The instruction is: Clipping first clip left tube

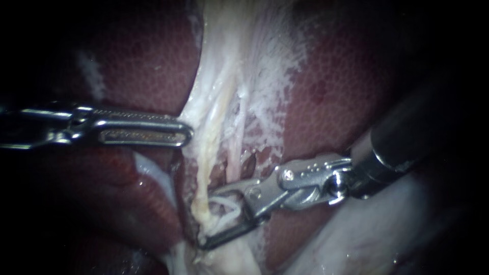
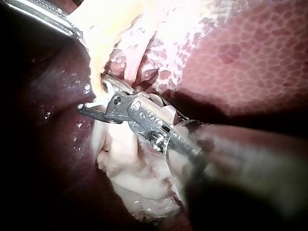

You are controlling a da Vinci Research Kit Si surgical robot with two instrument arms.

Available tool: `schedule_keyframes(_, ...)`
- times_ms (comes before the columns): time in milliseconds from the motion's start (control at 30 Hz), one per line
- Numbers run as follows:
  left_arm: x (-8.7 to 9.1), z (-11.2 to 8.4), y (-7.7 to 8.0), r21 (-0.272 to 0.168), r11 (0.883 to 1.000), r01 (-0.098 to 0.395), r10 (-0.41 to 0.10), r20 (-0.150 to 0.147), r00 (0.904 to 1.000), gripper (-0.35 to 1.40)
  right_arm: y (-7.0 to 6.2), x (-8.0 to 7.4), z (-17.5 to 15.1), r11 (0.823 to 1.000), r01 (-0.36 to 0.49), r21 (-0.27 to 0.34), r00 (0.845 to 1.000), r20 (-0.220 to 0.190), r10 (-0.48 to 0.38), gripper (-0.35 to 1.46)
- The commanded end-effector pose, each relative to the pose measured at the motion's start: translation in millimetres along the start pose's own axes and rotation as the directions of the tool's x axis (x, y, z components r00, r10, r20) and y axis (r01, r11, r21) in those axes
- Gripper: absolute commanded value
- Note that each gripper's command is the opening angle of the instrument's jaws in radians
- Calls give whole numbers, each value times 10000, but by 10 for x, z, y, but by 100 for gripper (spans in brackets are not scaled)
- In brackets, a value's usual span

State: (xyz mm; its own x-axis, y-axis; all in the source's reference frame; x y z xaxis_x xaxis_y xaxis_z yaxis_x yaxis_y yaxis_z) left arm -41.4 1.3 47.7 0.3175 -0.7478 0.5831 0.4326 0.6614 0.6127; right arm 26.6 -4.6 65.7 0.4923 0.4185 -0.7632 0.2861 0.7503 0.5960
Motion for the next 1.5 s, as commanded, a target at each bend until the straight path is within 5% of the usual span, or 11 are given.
schedule_keyframes(33, 0, 0, 0, 0, 10000, 0, 0, 0, 10000, -35, 1, 0, 0, 10000, -2, -10, 10000, 7, 2, 53)
schedule_keyframes(867, 0, 0, -1, -4, 10000, 2, -2, 0, 10000, -35, 3, -5, -4, 9995, 194, -255, 9998, 17, -194, 42)
schedule_keyframes(1067, 0, 0, -1, -5, 10000, 2, -2, 0, 10000, -35, 5, -11, -9, 9994, 195, -294, 9995, 254, -188, 23)
schedule_keyframes(1267, 0, 0, -1, -6, 10000, 3, -3, 1, 10000, -35, 7, -22, -19, 9997, 197, -169, 9976, 660, -185, -33)
schedule_keyframes(1500, 0, 0, -1, -8, 10000, 4, -4, 1, 10000, -35, 5, -21, -19, 9998, 208, -77, 9975, 672, -203, -35)
